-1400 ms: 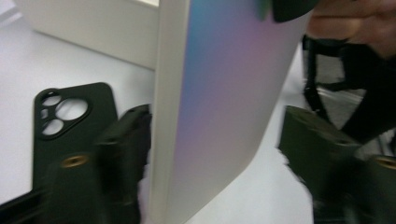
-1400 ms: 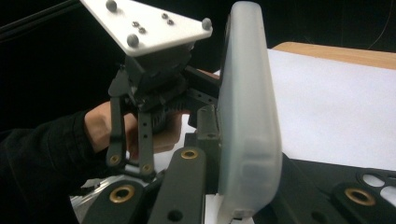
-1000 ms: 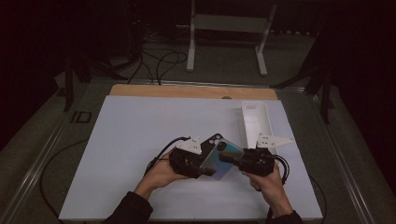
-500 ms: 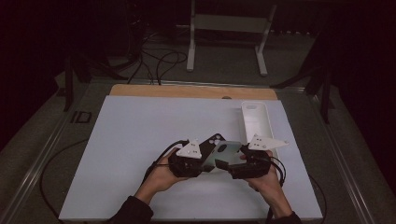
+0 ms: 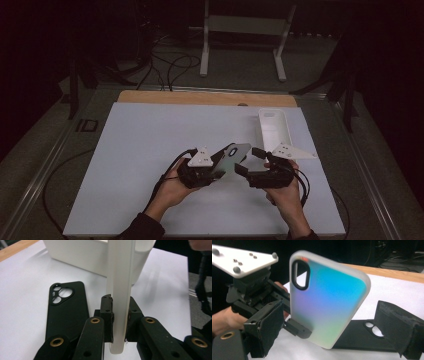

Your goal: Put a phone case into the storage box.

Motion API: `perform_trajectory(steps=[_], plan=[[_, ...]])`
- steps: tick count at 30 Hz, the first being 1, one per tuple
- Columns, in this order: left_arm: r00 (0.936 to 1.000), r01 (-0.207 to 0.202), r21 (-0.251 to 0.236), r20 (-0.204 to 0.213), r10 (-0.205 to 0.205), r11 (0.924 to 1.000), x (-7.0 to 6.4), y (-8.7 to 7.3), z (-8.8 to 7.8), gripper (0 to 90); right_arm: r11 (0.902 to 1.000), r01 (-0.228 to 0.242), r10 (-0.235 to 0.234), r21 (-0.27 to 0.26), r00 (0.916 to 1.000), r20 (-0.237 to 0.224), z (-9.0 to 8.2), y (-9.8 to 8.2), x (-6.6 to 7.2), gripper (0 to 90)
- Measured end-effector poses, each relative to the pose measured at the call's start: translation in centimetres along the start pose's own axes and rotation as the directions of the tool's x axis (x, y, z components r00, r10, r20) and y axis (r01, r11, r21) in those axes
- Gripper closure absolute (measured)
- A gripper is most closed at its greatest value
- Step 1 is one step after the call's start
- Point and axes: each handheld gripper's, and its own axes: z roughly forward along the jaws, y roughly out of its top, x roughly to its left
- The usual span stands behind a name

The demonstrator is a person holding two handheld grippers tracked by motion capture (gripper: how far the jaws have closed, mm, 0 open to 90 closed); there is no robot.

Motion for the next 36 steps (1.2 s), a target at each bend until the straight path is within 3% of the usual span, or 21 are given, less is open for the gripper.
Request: perform_trajectory(steps=[1, 6, 21, 26, 30, 33, 36], plan=[[0.9996, 0.006, 0.006, -0.029, -0.006, 1.0, -0.2, 0.0, 0.2, 80.8, 0.9999, -0.006, 0.007, -0.013, 0.9999, 0.015, 0.1, 0.0, 0.2, 9.2], [0.9989, 0.015, -0.007, -0.045, -0.015, 0.9999, -0.6, 0.0, 0.5, 80.7, 0.9986, -0.036, 0.038, -0.038, 0.9987, 0.035, 0.9, -0.1, 0.7, 9.3], [0.9978, 0.015, -0.008, -0.065, -0.015, 0.9999, -2.2, -0.5, 1.5, 80.9, 0.9886, -0.104, 0.114, -0.109, 0.9895, 0.089, 2.1, 0.4, 1.6, 15.7], [0.9979, 0.026, -0.009, -0.06, -0.026, 0.9996, -2.2, -0.5, 1.6, 80.9, 0.9891, -0.099, 0.111, -0.109, 0.988, 0.108, 2.3, 0.4, 1.7, 15.9], [0.9973, 0.057, -0.023, -0.044, -0.058, 0.9981, -2.1, -0.6, 1.7, 80.9, 0.9901, -0.093, 0.106, -0.105, 0.9869, 0.122, 2.4, 0.5, 1.8, 16.2], [0.997, 0.062, -0.034, -0.044, -0.064, 0.9975, -2.1, -0.7, 1.6, 80.2, 0.9935, -0.066, 0.078, -0.093, 0.9885, 0.13, 2.4, 0.7, 2.1, 16.5], [0.9967, 0.066, -0.045, -0.043, -0.068, 0.9968, -2.0, -0.7, 1.4, 71.4, 0.9948, -0.052, 0.063, -0.088, 0.9898, 0.128, 2.5, 0.8, 2.2, 16.7]])
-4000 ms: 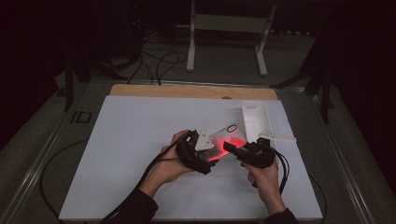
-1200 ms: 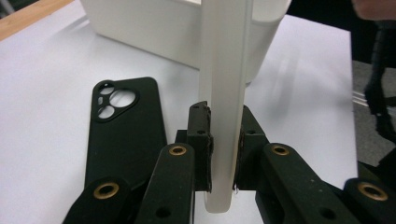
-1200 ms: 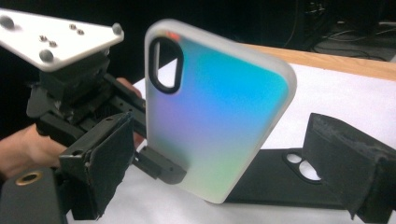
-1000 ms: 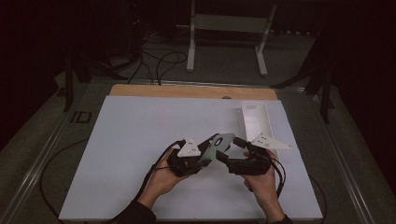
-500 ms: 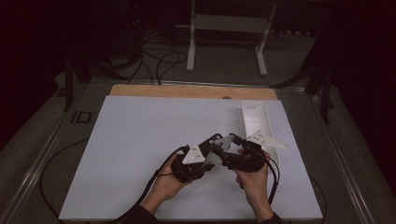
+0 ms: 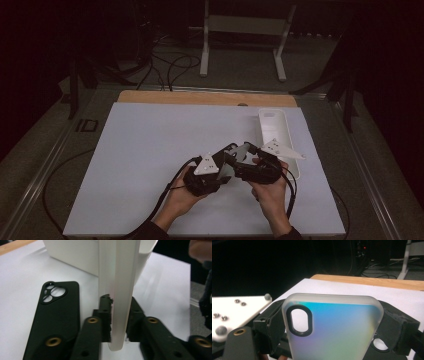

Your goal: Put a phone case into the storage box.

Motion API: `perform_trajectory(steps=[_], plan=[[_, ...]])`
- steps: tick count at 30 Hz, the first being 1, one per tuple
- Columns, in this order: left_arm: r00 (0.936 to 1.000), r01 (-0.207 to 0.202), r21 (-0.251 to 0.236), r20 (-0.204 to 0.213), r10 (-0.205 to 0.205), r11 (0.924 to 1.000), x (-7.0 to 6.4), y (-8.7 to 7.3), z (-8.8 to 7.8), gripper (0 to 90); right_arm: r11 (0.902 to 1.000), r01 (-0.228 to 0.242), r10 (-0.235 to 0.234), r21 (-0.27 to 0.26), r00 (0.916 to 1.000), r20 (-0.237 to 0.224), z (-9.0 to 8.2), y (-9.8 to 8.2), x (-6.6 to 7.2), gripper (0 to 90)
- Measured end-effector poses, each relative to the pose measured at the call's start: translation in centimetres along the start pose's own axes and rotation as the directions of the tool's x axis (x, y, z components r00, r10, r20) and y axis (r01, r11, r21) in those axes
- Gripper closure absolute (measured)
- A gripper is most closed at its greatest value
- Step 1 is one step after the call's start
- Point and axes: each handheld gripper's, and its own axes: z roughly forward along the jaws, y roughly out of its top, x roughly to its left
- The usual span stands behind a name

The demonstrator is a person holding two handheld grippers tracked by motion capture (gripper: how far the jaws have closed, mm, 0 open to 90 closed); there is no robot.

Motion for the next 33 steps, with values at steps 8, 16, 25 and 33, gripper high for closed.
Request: perform_trajectory(steps=[8, 16, 25, 33], plan=[[0.9889, 0.013, -0.027, -0.148, -0.017, 0.9995, 0.5, -0.3, -1.3, 28.0, 0.9999, 0.013, -0.013, 0.003, 0.9998, 0.014, 0.2, 0.0, -0.2, 16.8], [0.9679, 0.06, -0.046, -0.242, -0.069, 0.9972, 1.8, -1.2, -3.1, 1.2, 0.9998, 0.016, -0.016, 0.009, 0.9997, 0.019, 0.2, 0.1, -0.4, 16.7], [0.9451, 0.107, -0.121, -0.296, -0.139, 0.9869, 3.1, -3.4, -6.6, 0.8, 0.9999, 0.015, -0.015, 0.0, 0.9995, 0.029, 0.2, 0.5, -0.6, 16.7], [0.9067, 0.136, -0.171, -0.376, -0.192, 0.9759, 4.3, -6.1, -9.5, 0.4, 0.9991, 0.043, -0.044, 0.003, 0.9982, 0.041, 0.4, 1.0, -0.6, 16.8]])
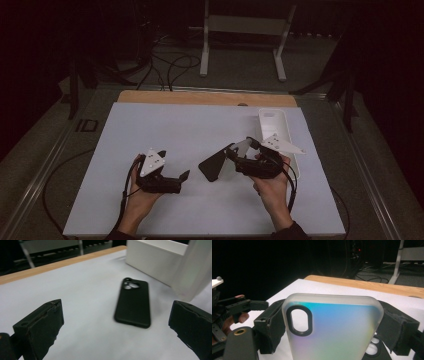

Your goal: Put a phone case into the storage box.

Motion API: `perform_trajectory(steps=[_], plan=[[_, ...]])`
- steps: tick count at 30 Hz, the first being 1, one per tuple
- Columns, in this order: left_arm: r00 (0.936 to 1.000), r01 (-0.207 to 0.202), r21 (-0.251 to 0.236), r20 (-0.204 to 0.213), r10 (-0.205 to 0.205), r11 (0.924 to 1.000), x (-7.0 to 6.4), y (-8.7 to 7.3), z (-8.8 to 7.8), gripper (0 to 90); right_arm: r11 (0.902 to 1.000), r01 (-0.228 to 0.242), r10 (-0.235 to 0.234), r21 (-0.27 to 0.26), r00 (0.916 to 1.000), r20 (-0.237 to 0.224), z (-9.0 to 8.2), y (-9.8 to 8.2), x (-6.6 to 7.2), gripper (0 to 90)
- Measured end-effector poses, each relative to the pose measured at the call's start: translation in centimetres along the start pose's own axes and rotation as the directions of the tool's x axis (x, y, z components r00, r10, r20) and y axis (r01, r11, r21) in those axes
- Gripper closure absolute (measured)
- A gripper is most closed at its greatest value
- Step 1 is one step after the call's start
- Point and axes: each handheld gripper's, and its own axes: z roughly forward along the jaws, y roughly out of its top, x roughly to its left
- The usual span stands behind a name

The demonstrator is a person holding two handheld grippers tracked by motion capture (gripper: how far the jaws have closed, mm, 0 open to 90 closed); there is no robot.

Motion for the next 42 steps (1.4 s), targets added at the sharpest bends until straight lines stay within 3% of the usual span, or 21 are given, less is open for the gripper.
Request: perform_trajectory(steps=[4, 7, 12, 19, 21, 28, 42], plan=[[0.999, -0.001, -0.01, -0.044, 0.0, 0.9999, 1.1, -1.3, -1.3, 0.4, 1.0, 0.006, -0.006, -0.004, 0.9999, 0.011, 0.1, 0.4, -0.3, 16.8], [0.9978, 0.025, -0.032, -0.061, -0.027, 0.9992, 2.1, -2.3, -2.5, 0.4, 0.9999, 0.007, -0.007, -0.009, 0.9997, 0.021, 0.0, 0.7, -0.7, 16.7], [0.9898, 0.036, -0.054, -0.136, -0.043, 0.9979, 3.4, -3.6, -4.2, 0.4, 0.9999, -0.006, 0.006, -0.015, 0.9997, 0.023, -0.1, 1.1, -1.3, 16.7], [0.9839, 0.043, -0.073, -0.17, -0.055, 0.9964, 4.2, -4.7, -5.5, 0.4, 0.9996, -0.013, 0.014, -0.023, 0.9991, 0.041, -0.4, 1.9, -2.0, 16.7], [0.9792, 0.032, -0.064, -0.198, -0.044, 0.9974, 4.3, -5.1, -5.5, 0.5, 0.9995, -0.016, 0.017, -0.028, 0.999, 0.041, -0.4, 2.3, -2.3, 16.7], [0.9722, 0.075, -0.085, -0.215, -0.092, 0.9936, 5.0, -5.6, -5.7, 0.5, 0.9986, -0.019, 0.022, -0.049, 0.997, 0.074, -0.6, 3.6, -3.6, 16.7], [0.9688, 0.071, -0.085, -0.231, -0.089, 0.9939, 4.8, -5.8, -5.8, 0.5, 0.9975, -0.013, 0.025, -0.07, 0.9843, 0.175, -0.9, 6.0, -6.5, 16.7]])
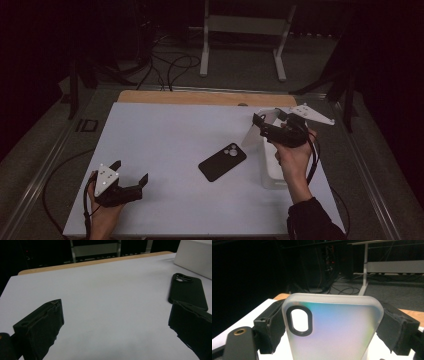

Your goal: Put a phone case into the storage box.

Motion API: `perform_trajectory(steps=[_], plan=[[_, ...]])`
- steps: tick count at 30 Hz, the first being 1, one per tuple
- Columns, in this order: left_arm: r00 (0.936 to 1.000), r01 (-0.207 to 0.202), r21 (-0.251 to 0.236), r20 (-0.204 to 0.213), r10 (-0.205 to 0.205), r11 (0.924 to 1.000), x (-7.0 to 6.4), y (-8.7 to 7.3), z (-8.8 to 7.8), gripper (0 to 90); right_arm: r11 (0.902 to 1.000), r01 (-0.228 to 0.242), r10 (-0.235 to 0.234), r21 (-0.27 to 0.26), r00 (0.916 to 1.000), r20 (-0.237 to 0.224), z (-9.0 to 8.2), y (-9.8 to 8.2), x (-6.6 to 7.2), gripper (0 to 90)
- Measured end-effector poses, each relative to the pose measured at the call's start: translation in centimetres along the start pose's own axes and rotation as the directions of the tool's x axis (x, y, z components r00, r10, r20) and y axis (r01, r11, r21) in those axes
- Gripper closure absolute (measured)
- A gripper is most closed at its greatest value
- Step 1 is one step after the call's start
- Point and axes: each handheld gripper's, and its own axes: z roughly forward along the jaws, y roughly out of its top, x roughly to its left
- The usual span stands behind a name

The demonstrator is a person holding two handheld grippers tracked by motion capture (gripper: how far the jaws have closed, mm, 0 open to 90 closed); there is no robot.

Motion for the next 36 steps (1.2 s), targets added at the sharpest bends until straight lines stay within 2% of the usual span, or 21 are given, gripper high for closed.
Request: perform_trajectory(steps=[9, 10, 17, 23, 26, 36], plan=[[0.9999, -0.012, 0.009, -0.01, 0.012, 0.9999, -0.2, 0.0, 0.1, 0.7, 0.9999, 0.012, -0.012, 0.004, 0.9993, 0.036, 0.6, 0.7, -0.8, 16.7], [0.9999, -0.011, 0.007, -0.011, 0.011, 0.9999, -0.2, 0.1, 0.1, 0.7, 0.9996, 0.026, -0.026, 0.01, 0.9979, 0.059, 0.9, 0.9, -1.1, 16.7], [0.9998, -0.012, 0.009, -0.018, 0.012, 0.9999, -0.2, 0.1, 0.0, 0.8, 0.9995, 0.031, -0.032, 0.011, 0.9953, 0.091, 1.6, 1.6, -1.9, 16.7], [0.9998, -0.009, 0.006, -0.02, 0.009, 0.9999, -0.2, 0.1, -0.1, 0.8, 0.9988, 0.047, -0.048, 0.011, 0.9889, 0.14, 2.1, 2.1, -2.6, 16.7], [0.9998, -0.008, 0.005, -0.02, 0.008, 1.0, -0.2, 0.1, -0.1, 0.8, 0.9992, 0.038, -0.039, 0.005, 0.985, 0.168, 2.2, 2.0, -2.9, 16.7], [0.9998, -0.007, 0.005, -0.02, 0.007, 1.0, -0.3, 0.1, -0.1, 0.9, 0.9978, 0.064, -0.066, 0.017, 0.9686, 0.24, 3.0, 2.3, -4.1, 16.8]])
